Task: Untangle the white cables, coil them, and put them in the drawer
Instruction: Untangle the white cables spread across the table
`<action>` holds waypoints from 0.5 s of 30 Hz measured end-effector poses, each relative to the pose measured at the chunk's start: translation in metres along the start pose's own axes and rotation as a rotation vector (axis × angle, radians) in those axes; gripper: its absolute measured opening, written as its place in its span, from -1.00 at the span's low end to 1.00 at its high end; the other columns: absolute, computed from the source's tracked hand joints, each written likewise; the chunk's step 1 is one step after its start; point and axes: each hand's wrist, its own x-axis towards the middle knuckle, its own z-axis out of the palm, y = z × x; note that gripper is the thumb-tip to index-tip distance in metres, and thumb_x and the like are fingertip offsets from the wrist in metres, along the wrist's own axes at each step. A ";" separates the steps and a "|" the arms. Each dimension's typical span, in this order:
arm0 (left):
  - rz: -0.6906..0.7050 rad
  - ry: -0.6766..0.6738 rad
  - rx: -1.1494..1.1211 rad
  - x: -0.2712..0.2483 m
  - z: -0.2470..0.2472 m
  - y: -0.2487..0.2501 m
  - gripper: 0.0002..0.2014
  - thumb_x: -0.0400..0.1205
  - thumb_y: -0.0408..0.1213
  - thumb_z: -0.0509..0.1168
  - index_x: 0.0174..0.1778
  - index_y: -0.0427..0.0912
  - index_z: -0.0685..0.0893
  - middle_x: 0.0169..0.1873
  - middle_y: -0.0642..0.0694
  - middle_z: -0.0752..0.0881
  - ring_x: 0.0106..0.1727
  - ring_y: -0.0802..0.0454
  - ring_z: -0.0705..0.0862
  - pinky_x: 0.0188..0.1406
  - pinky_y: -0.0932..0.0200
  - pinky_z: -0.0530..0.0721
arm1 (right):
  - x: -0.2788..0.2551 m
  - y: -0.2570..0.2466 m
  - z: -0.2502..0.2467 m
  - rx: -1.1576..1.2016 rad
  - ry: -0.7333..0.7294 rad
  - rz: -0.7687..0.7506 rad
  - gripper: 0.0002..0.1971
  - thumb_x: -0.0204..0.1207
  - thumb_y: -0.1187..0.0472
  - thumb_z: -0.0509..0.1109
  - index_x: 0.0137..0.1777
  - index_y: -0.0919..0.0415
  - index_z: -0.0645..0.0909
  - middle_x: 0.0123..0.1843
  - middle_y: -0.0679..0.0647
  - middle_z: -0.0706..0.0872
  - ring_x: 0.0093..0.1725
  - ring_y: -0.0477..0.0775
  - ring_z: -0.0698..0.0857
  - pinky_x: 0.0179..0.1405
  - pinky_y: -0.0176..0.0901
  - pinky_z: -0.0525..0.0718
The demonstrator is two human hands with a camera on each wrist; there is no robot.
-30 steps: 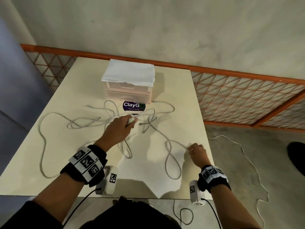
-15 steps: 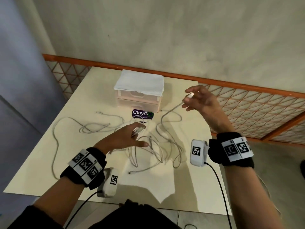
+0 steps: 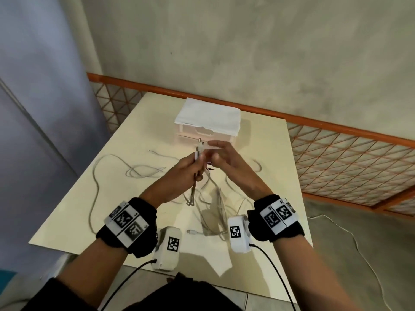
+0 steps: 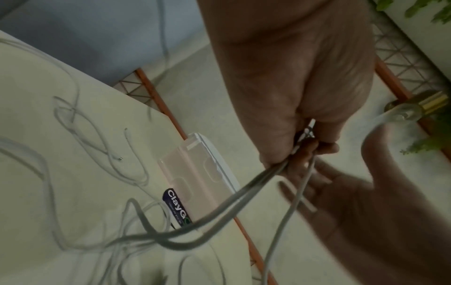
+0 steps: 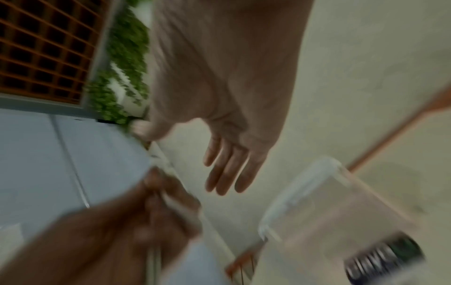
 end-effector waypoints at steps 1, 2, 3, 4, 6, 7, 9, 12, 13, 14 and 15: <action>0.009 0.003 -0.053 0.000 0.000 0.006 -0.60 0.76 -0.09 -0.02 -0.31 0.08 0.61 -0.38 0.12 0.54 -0.31 0.19 0.50 -0.25 0.34 0.48 | -0.001 0.006 0.007 0.021 -0.099 0.045 -0.45 0.51 0.11 0.39 0.46 0.22 0.34 0.22 0.03 0.68 0.24 -0.06 0.69 0.27 -0.24 0.64; 0.017 0.005 -0.099 -0.001 -0.001 0.012 -0.63 0.77 -0.08 -0.06 -0.27 -0.01 0.54 -0.37 0.08 0.54 -0.30 0.16 0.54 -0.29 0.36 0.54 | -0.002 0.015 0.017 0.017 -0.192 0.084 -0.43 0.48 0.16 0.42 0.45 0.25 0.35 0.23 0.08 0.68 0.27 0.02 0.69 0.28 -0.21 0.64; 0.023 0.018 -0.136 -0.001 -0.003 0.018 -0.65 0.77 -0.08 -0.10 -0.24 -0.07 0.46 -0.33 0.03 0.50 -0.27 0.13 0.54 -0.32 0.37 0.59 | 0.000 0.023 0.027 0.001 -0.266 0.102 -0.51 0.48 0.23 0.44 0.38 0.29 0.43 0.18 0.15 0.71 0.22 0.09 0.71 0.26 -0.17 0.64; 0.045 0.037 -0.161 -0.001 -0.005 0.022 -0.66 0.77 -0.10 -0.13 -0.23 -0.08 0.42 -0.29 0.03 0.45 -0.23 0.13 0.54 -0.28 0.36 0.62 | 0.001 0.032 0.037 -0.040 -0.303 0.108 -0.67 0.49 0.26 0.44 0.23 0.30 0.55 0.07 0.18 0.76 0.14 0.14 0.74 0.23 -0.14 0.64; 0.113 0.069 -0.212 -0.001 -0.013 0.029 -0.65 0.78 -0.13 -0.17 -0.24 -0.09 0.40 -0.28 0.07 0.46 -0.17 0.15 0.58 -0.09 0.25 0.68 | 0.001 0.047 0.050 -0.124 -0.287 0.119 -0.92 0.54 0.21 0.41 -0.15 0.20 0.64 -0.27 -0.01 0.80 -0.06 0.22 0.74 0.12 -0.03 0.64; 0.130 0.096 -0.252 -0.001 -0.018 0.030 -0.64 0.78 -0.13 -0.17 -0.25 -0.10 0.40 -0.31 0.09 0.50 -0.23 0.15 0.62 -0.10 0.18 0.72 | 0.001 0.055 0.051 -0.157 -0.266 0.135 -0.83 0.55 0.16 0.40 -0.28 0.13 0.61 -0.42 -0.11 0.76 -0.15 0.20 0.72 0.04 -0.03 0.63; 0.171 0.173 -0.328 -0.003 -0.030 0.032 -0.63 0.77 -0.08 -0.15 -0.28 -0.10 0.38 -0.39 0.09 0.54 -0.48 0.19 0.53 -0.38 0.21 0.68 | -0.003 0.071 0.045 -0.211 -0.220 0.192 -0.75 0.52 0.03 0.42 -0.36 0.05 0.59 -0.52 -0.15 0.68 -0.30 0.03 0.66 -0.10 -0.13 0.58; 0.244 0.288 -0.354 -0.009 -0.049 0.034 -0.61 0.77 0.00 -0.14 -0.32 -0.05 0.36 -0.55 0.12 0.40 -0.61 0.22 0.23 -0.59 0.35 0.27 | -0.008 0.089 0.024 -0.339 -0.173 0.142 -0.76 0.51 -0.06 0.41 -0.26 0.08 0.67 -0.37 -0.04 0.73 -0.34 -0.11 0.66 -0.10 -0.23 0.59; 0.266 0.322 -0.358 -0.010 -0.056 0.034 -0.60 0.77 0.00 -0.14 -0.34 -0.04 0.35 -0.57 0.13 0.35 -0.60 0.23 0.19 -0.60 0.34 0.19 | -0.008 0.093 0.015 -0.455 -0.165 0.113 -0.79 0.53 -0.05 0.38 -0.25 0.03 0.66 -0.31 -0.01 0.78 -0.25 -0.11 0.70 0.01 -0.23 0.57; 0.292 0.357 -0.364 -0.012 -0.062 0.036 -0.60 0.77 0.01 -0.14 -0.34 -0.03 0.35 -0.58 0.13 0.31 -0.61 0.23 0.17 -0.62 0.34 0.15 | -0.006 0.100 0.005 -0.600 -0.162 0.100 -0.81 0.55 -0.05 0.35 -0.25 -0.04 0.63 -0.23 0.02 0.82 -0.13 -0.09 0.73 0.18 -0.16 0.49; 0.315 0.397 -0.364 -0.013 -0.070 0.038 -0.60 0.77 0.01 -0.13 -0.35 -0.02 0.35 -0.59 0.14 0.29 -0.61 0.24 0.16 -0.64 0.34 0.13 | -0.005 0.103 -0.005 -0.739 -0.149 0.128 -0.78 0.57 -0.07 0.31 -0.27 -0.06 0.58 -0.17 0.03 0.84 0.00 -0.06 0.72 0.35 -0.06 0.34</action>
